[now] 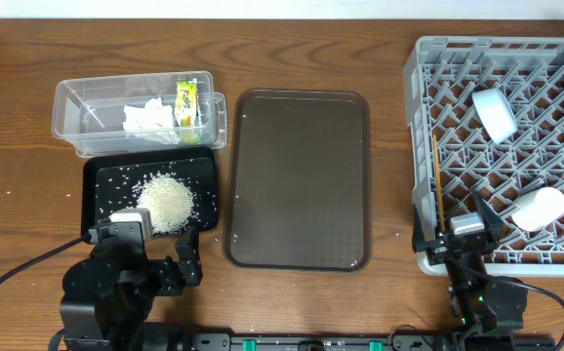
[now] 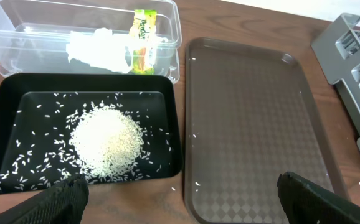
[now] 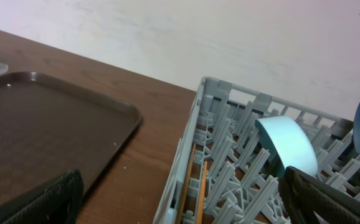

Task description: Sort waste into correct bins and load items into the dishwasher rack

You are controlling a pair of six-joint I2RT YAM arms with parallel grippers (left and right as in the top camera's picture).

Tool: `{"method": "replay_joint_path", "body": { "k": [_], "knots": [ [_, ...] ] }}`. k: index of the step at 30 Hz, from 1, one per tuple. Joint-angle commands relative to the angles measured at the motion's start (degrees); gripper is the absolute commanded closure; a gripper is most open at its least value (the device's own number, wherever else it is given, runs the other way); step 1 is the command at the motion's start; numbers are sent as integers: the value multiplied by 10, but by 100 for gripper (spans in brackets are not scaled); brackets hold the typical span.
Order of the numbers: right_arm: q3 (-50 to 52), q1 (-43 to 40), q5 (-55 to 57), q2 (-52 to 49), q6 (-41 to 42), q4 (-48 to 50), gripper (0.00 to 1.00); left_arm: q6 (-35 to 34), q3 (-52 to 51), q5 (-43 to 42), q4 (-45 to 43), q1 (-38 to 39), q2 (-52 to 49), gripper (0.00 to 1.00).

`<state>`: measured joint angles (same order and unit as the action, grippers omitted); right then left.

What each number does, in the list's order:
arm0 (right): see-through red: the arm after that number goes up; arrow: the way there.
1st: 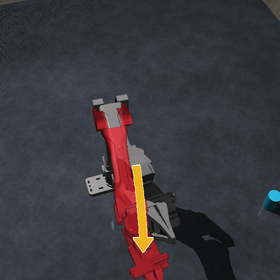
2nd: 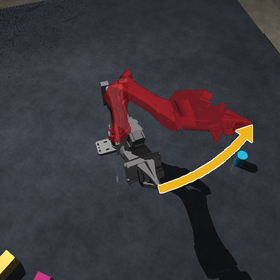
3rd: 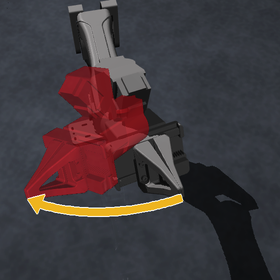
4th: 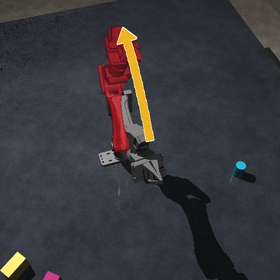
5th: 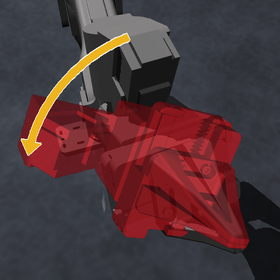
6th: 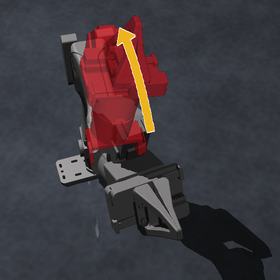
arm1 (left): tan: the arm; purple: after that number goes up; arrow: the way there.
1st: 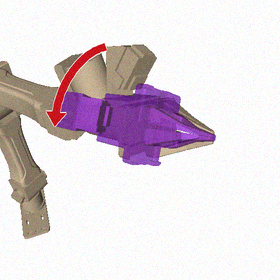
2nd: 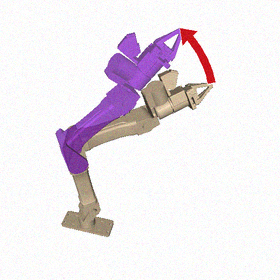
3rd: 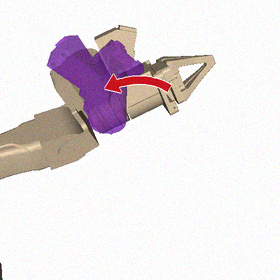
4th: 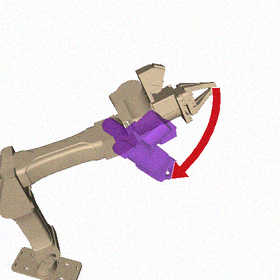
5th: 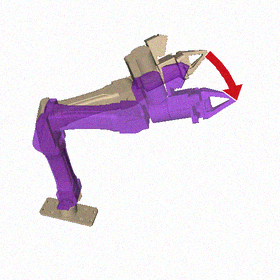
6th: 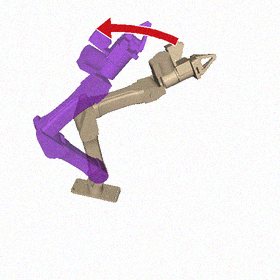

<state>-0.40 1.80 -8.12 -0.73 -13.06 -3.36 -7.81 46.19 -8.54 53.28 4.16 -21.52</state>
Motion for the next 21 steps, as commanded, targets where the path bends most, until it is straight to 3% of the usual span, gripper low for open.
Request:
{"method": "replay_joint_path", "body": {
  "k": [1, 8, 21],
  "knots": [
    [1, 5, 2, 4, -7, -3, 1, 9, -5, 21, 3, -3, 5, 0],
    [1, 5, 2, 4, -7, -2, 1, 11, -99, 22, -45, -42, 53, 0],
    [1, 5, 2, 4, -7, -2, 1, 11, -385, 19, -402, -52, 210, 0]
  ]
}}
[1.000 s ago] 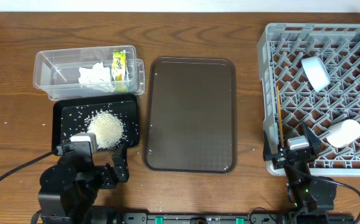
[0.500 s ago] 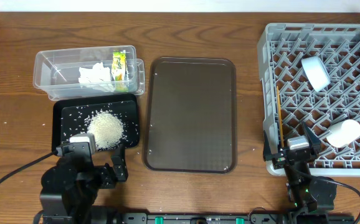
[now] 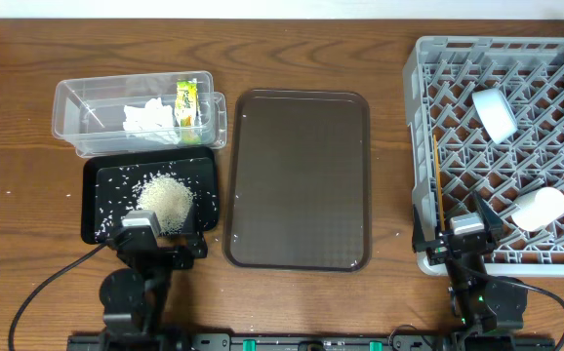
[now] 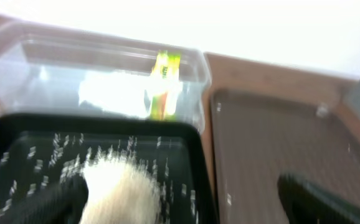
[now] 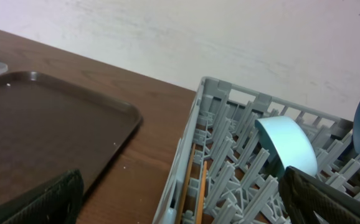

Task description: Sort waste into correct bins and load items into the dishwasher rack

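Observation:
The clear bin (image 3: pixel 87 115) at the back left holds a crumpled white tissue (image 3: pixel 147 117) and a green-yellow wrapper (image 3: pixel 186 101). In front of it a black tray (image 3: pixel 106 180) carries a heap of rice (image 3: pixel 167 202). The brown serving tray (image 3: pixel 299 175) lies bare in the middle. The grey dishwasher rack (image 3: pixel 421 117) holds a light-blue cup (image 3: pixel 494 114), white cups (image 3: pixel 539 208), a dark blue bowl and chopsticks (image 3: pixel 438 185). My left gripper (image 3: pixel 160 244) stands open at the black tray's near edge. My right gripper (image 3: pixel 455 239) stands open at the rack's near left corner.
Loose rice grains lie on the wood around the black tray. The left wrist view is blurred; it shows the black tray (image 4: pixel 18 134), the clear bin (image 4: pixel 93 74) and the brown tray (image 4: pixel 273 143). The rack's left wall (image 5: pixel 189 155) sits right before the right gripper.
The left arm has drawn in and its wrist has tilted up, so its view is now lower, blurred and takes in the wall. The right arm has not moved. No object has shifted.

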You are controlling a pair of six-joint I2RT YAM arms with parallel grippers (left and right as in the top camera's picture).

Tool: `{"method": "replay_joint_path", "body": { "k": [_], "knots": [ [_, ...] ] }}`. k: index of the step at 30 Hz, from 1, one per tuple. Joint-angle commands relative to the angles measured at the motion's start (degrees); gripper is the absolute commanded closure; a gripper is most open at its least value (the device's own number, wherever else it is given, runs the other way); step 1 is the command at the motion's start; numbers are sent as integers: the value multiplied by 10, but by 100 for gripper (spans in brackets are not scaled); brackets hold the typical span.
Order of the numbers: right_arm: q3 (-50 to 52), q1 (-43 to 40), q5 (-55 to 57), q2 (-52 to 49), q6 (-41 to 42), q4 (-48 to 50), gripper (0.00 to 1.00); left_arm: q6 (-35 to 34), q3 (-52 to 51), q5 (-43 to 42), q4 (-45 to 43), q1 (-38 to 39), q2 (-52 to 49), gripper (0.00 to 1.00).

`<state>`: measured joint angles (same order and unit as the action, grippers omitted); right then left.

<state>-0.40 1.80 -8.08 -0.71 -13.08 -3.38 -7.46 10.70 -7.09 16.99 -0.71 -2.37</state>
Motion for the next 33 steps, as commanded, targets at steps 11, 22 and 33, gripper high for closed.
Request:
{"method": "replay_joint_path", "body": {
  "k": [11, 22, 33],
  "knots": [
    [1, 5, 1, 4, -7, -2, 1, 108, -105, 3, -197, 5, 23, 0],
    [1, 5, 1, 4, -7, -2, 1, 108, -105, 7, -136, 5, 22, 0],
    [1, 5, 1, 4, -7, -2, 1, 108, -105, 7, -136, 5, 21, 0]
  ]
}}
